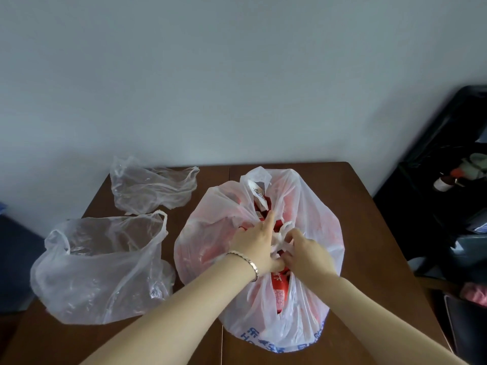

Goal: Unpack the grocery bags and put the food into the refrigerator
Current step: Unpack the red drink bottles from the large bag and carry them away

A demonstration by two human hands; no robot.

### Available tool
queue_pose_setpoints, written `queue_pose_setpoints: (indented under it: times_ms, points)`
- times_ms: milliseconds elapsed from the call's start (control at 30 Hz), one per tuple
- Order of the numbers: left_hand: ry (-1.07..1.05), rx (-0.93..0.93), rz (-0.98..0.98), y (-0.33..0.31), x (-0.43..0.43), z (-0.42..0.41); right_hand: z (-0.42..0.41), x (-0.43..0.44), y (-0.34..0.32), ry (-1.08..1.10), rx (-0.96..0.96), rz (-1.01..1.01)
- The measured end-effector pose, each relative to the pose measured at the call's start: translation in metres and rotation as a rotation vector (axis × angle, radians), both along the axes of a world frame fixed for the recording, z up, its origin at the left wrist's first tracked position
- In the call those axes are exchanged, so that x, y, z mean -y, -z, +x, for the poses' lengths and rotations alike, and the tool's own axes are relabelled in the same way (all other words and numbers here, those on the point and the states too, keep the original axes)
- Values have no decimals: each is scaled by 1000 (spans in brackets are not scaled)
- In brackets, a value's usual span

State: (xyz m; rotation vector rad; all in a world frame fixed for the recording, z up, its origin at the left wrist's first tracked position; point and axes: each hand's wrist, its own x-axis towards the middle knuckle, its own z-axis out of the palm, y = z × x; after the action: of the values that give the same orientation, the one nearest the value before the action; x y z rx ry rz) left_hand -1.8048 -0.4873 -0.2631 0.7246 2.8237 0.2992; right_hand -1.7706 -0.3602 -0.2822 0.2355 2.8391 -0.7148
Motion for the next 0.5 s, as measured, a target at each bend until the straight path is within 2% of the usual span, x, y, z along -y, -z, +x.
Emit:
queue_pose_setpoints:
  times_ms: [67,133,200,300,400,500]
  points:
    - [-12,49,-6,-3,1,-4,4,-12,-7,-34,-31,11]
    - [6,12,-11,-5,10,-4,11,-21,-9,-36,-90,-16]
    - [10,-69,82,-10,22,2,15,-24,-8,30,-108,-76]
    - [1,-250,257,-19,50,13,11,-30,-3,170,-38,-167]
    - [-67,-429,261,-14,93,24,14,-23,0,167,-84,-140]
    - [-439,-145,205,-8,119,39,16,-13,1,182,-164,-191]
